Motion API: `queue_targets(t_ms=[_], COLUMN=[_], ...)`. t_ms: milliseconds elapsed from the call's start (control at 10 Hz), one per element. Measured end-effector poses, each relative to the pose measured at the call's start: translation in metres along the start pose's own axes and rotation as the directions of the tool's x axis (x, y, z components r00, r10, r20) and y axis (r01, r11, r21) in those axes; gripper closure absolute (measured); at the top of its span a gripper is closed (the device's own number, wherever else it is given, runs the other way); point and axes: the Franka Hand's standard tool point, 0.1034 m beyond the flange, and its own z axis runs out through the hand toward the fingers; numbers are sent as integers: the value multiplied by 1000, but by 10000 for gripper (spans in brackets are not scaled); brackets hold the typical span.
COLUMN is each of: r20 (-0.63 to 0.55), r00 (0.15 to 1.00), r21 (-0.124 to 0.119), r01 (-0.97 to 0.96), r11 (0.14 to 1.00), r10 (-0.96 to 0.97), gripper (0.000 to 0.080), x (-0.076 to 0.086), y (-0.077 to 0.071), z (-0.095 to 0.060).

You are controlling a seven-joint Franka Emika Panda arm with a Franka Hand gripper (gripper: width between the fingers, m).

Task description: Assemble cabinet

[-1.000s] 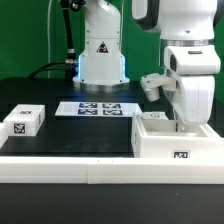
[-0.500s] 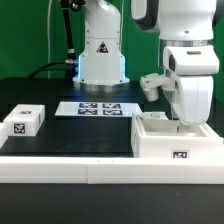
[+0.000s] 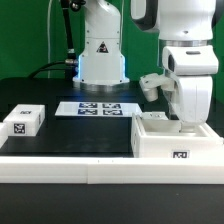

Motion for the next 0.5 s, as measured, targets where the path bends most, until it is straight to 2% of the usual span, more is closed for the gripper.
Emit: queue_targets(t_ms=[200,500], r20=[3,13], r00=[1000,999], r21=[-3,-25], r01=[-3,-31], r11=[1000,999], r10=[3,32], gripper=[1,2], x=[-2,6], y=[-4,-23], z=[-6,-34])
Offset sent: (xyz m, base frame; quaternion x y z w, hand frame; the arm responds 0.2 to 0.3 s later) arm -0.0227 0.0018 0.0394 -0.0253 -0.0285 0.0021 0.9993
